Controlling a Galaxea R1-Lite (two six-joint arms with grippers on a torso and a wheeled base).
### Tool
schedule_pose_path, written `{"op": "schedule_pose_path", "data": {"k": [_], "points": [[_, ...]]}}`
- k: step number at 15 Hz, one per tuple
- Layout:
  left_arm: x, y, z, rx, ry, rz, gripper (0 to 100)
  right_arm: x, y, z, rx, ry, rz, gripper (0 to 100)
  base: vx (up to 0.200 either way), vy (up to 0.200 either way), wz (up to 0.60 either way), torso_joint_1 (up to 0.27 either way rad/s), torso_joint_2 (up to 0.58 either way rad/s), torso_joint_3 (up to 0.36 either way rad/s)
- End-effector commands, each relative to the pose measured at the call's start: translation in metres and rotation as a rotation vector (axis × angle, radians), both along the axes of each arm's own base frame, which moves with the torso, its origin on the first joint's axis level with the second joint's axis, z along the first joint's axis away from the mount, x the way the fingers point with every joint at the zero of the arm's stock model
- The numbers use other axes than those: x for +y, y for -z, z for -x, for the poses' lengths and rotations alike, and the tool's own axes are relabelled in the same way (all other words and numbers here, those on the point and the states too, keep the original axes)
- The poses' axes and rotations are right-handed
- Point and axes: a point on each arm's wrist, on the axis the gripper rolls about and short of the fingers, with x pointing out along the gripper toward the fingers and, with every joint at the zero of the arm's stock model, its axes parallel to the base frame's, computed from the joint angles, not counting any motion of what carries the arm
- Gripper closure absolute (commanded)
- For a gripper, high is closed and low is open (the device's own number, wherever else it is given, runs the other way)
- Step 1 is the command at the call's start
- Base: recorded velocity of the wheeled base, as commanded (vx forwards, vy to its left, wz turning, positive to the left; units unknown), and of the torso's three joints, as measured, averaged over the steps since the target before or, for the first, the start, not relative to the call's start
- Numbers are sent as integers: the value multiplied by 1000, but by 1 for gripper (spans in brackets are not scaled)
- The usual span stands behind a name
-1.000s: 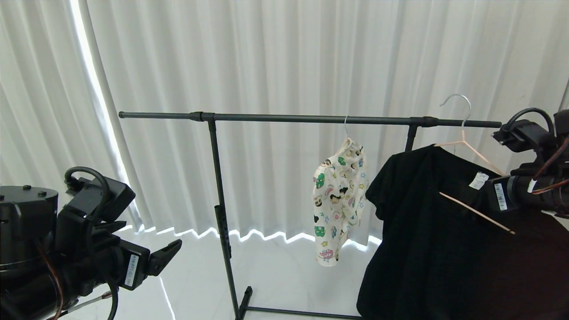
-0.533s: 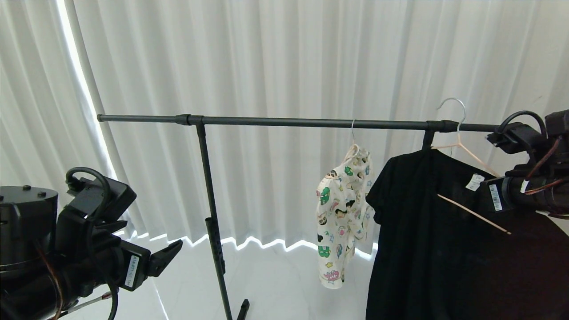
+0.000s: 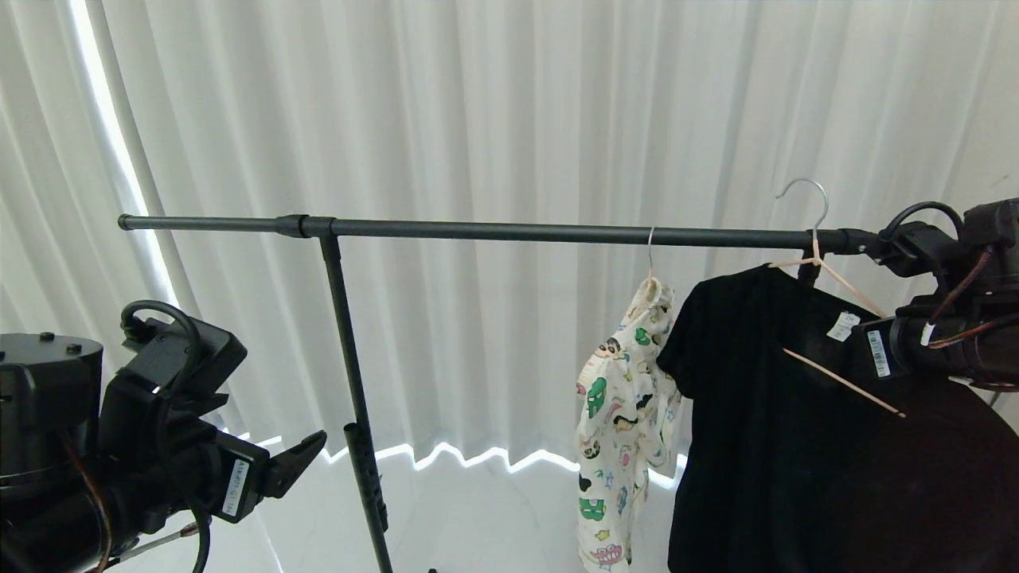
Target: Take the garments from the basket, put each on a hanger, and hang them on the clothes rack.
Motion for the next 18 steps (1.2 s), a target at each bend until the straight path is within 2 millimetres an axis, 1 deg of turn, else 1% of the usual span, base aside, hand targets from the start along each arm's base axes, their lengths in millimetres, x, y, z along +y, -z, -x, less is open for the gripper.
{"op": "schedule_pose_path", "data": {"k": [1, 4, 5, 6, 9, 13, 18], "points": [[0, 1, 0, 2, -1, 0, 0, 0, 2, -2, 9, 2, 1, 100, 0, 0, 0, 0, 0, 0], [0, 0, -1, -5, -1, 2, 0, 3, 13, -21, 0, 7, -2, 100, 0, 0, 0, 0, 0, 0], [0, -1, -1, -6, -1, 3, 0, 3, 13, -22, 0, 7, -2, 100, 0, 0, 0, 0, 0, 0], [0, -2, -1, -17, 0, 5, 0, 6, 23, -36, 15, 8, 0, 100, 0, 0, 0, 0, 0, 0], [0, -2, -1, -23, -1, 6, 0, 8, 35, -56, 48, 16, 3, 100, 0, 0, 0, 0, 0, 0], [0, 0, -1, -19, -1, 4, 0, 15, 50, -63, 92, 35, -38, 100, 0, 0, 0, 0, 0, 0], [0, 1, 0, -14, -1, 3, 0, 19, 53, -62, 106, 30, -41, 100, 0, 0, 0, 0, 0, 0]]}}
